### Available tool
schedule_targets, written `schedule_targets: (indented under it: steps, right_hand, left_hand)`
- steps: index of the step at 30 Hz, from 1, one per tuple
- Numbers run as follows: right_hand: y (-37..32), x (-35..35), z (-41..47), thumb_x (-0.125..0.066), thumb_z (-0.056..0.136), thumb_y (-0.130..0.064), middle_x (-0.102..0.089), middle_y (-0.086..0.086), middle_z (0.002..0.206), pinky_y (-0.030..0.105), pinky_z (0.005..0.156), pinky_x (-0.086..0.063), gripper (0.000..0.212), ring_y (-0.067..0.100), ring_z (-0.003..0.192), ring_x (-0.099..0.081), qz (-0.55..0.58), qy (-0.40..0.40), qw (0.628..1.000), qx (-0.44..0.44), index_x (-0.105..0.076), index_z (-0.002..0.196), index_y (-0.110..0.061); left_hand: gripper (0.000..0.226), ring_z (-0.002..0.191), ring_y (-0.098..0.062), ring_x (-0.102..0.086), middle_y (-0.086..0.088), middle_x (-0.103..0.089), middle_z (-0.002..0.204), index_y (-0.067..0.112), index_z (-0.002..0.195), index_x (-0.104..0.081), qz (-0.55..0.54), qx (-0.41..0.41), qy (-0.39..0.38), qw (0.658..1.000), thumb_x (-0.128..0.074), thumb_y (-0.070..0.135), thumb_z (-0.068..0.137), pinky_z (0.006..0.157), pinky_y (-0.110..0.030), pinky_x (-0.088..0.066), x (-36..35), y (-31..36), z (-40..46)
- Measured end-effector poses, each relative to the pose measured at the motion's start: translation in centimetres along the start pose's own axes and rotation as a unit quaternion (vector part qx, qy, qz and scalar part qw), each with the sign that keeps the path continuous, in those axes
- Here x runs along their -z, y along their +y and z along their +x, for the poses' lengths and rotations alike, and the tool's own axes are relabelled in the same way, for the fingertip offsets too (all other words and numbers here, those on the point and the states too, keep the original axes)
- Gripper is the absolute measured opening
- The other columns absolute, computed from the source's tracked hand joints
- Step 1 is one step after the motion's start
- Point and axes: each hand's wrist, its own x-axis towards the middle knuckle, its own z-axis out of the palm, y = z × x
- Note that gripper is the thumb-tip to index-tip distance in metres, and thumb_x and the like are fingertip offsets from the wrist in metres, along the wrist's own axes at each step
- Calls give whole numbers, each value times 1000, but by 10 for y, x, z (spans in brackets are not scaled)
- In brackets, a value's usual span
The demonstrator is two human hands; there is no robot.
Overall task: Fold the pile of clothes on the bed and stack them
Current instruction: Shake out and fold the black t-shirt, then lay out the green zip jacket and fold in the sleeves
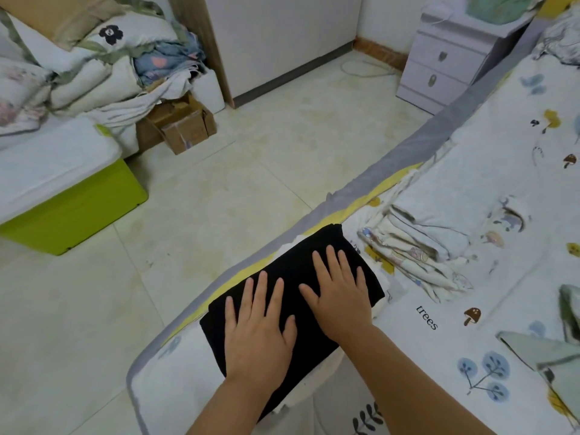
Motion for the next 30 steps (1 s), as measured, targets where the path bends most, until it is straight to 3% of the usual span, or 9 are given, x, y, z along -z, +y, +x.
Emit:
schedule_targets:
  steps: [3, 6, 8, 11, 14, 17, 19, 22, 30]
  right_hand:
    - [-2, 11, -2, 34, 63, -71, 3, 3, 159, 44, 116, -3, 105, 21, 146, 4, -1, -33, 999, 3, -1, 150, -25]
    - [-5, 29, -8, 6, 84, -59, 1, 4, 159, 44, 116, -4, 77, 21, 146, 3, 26, -45, 999, 3, -7, 150, -23]
    - [-8, 35, -17, -39, 97, -38, -26, 11, 153, 49, 113, -19, 53, 27, 143, -21, 57, 13, 998, 9, -34, 144, -16]
    - [-8, 36, -30, -82, 62, -12, -70, 10, 107, 50, 85, -50, 41, 29, 102, -66, 72, 136, 988, 17, -71, 101, -14]
    - [-10, 54, -47, -68, 63, -6, -70, 2, 79, 35, 61, -58, 21, 20, 71, -67, 119, 169, 976, 71, -72, 81, -15]
    - [-7, 74, -71, -56, 64, -9, -64, -3, 63, 23, 46, -48, 20, 14, 55, -59, 117, 134, 982, 67, -71, 74, -17]
    - [-3, 83, -91, -47, 77, -7, -66, 5, 76, 29, 59, -46, 25, 21, 70, -60, 132, 89, 987, 38, -70, 88, -12]
    - [11, 90, -123, -41, 90, -12, -63, 9, 99, 32, 78, -44, 25, 25, 92, -56, 126, 17, 992, -16, -62, 104, -10]
    - [75, 110, -203, -40, 94, -34, -61, 12, 105, 31, 72, -35, 31, 29, 99, -55, 129, -51, 977, -165, -58, 101, -10]
  left_hand:
    - [57, 122, -28, -53, -9, -55, 133, 19, 126, -59, 19, -5, -4, 1000, -30, 45, 84, 103, -52, -36, 2, -2, 2]
    - [55, 134, -26, -39, -7, -39, 147, 24, 138, -44, 18, -6, -53, 998, -25, 48, 93, 105, -50, -34, 27, 6, 0]
    - [55, 144, -23, -16, -5, -18, 156, 27, 147, -23, 36, 4, -52, 998, -25, 49, 97, 114, -45, -19, 34, 8, 1]
    - [45, 123, -35, -51, -18, -57, 128, 16, 116, -65, -12, -30, -8, 999, -71, 37, 76, 92, -49, -47, 50, 10, -2]
    - [28, 90, -31, -67, -12, -69, 94, 14, 83, -74, -28, -91, 60, 994, -85, 18, 57, 69, -42, -55, 55, 10, -2]
    - [8, 71, -17, -60, 1, -63, 80, 16, 85, -70, -96, -110, 26, 989, -70, 16, 76, 60, -28, -48, 75, 23, -8]
    - [13, 69, -10, -53, 7, -58, 79, 20, 91, -61, -96, -128, -15, 987, -49, 23, 92, 55, -17, -36, 81, 35, -11]
    - [21, 61, -7, -44, 7, -53, 74, 23, 78, -48, -72, -175, -48, 981, -38, 27, 96, 48, -19, -28, 86, 58, -17]
    - [35, 54, -7, -35, 4, -41, 63, 25, 63, -29, -41, -261, -119, 957, -35, 31, 97, 47, -20, -26, 96, 143, -40]
